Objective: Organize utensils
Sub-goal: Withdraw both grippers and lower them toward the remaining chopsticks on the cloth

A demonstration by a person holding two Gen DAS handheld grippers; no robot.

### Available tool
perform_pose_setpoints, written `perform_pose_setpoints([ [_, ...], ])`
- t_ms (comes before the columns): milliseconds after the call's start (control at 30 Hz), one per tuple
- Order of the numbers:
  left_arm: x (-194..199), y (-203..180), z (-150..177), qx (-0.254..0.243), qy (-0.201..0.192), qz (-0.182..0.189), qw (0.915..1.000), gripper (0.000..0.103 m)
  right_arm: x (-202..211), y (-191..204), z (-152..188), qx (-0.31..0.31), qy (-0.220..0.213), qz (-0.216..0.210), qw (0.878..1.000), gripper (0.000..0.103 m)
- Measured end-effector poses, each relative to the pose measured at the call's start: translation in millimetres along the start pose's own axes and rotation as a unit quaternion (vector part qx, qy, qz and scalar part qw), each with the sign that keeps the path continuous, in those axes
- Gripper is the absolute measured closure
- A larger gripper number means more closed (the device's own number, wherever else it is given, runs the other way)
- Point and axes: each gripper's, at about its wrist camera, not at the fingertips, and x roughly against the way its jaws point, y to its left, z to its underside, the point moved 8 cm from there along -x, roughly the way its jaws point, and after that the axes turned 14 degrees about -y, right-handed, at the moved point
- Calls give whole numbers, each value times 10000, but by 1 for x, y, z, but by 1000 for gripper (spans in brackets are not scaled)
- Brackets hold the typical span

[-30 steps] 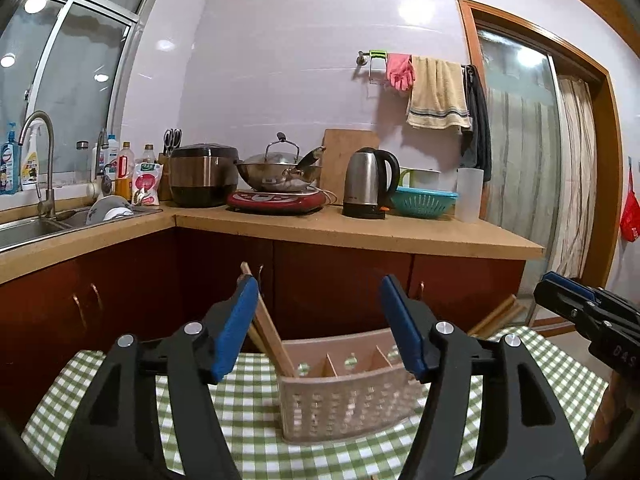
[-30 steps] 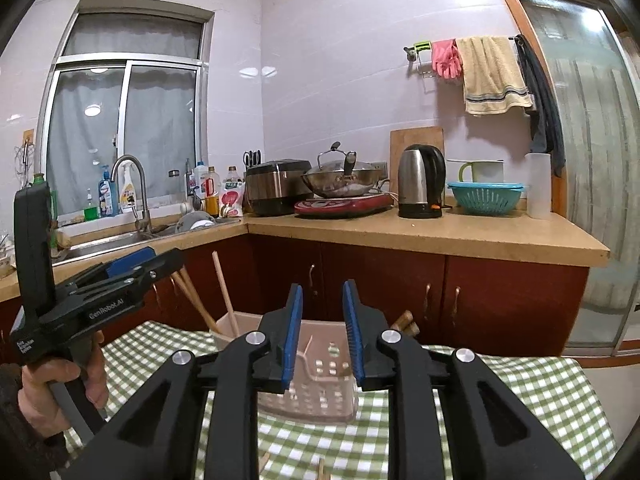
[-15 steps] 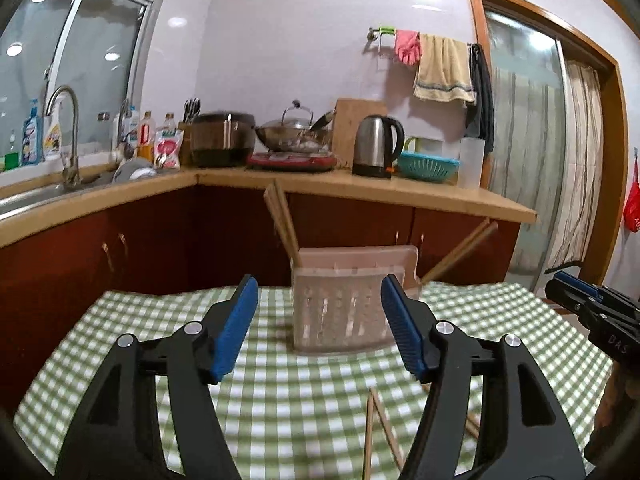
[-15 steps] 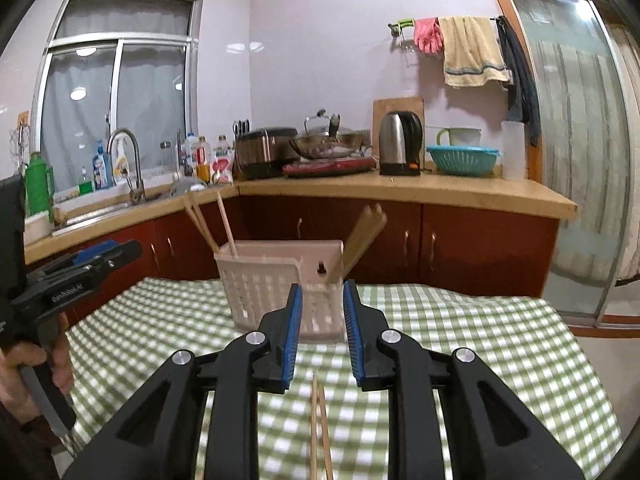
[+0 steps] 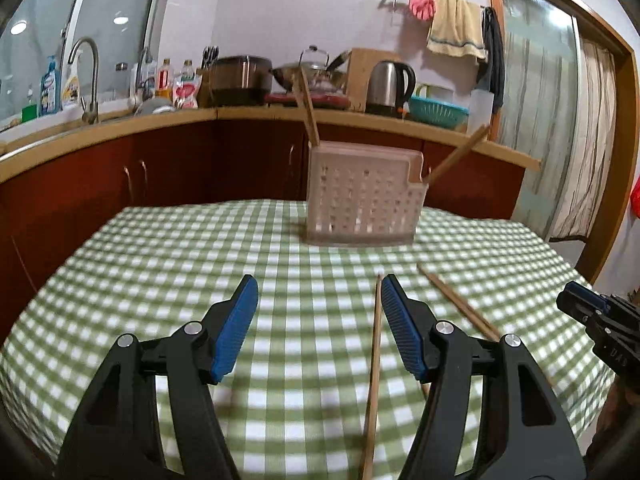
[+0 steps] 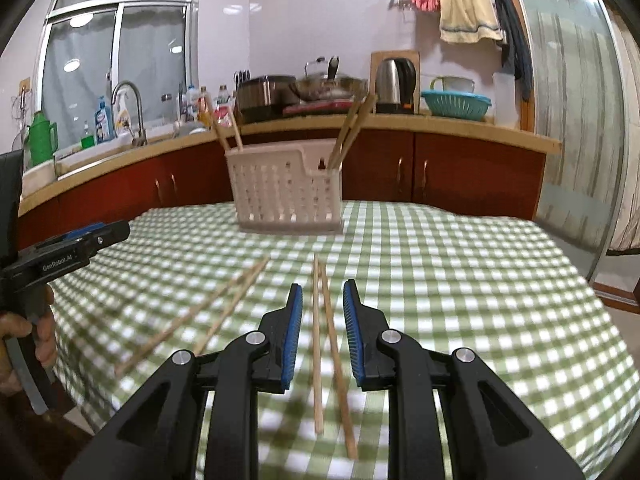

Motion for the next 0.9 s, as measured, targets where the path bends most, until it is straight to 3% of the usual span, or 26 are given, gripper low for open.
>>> perform_pose_setpoints([
  [500, 11, -13, 69, -99, 731, 198, 9971, 42, -7, 2, 68, -47, 701, -69, 9975, 81],
  [767, 8, -17, 88, -99, 1025, 292, 9943, 49, -8, 1, 78, -88, 827, -56, 9965, 81],
  [900, 8, -21, 93, -151, 1086, 375, 9933, 52, -8, 2, 77, -90, 827, -83, 9965, 86],
])
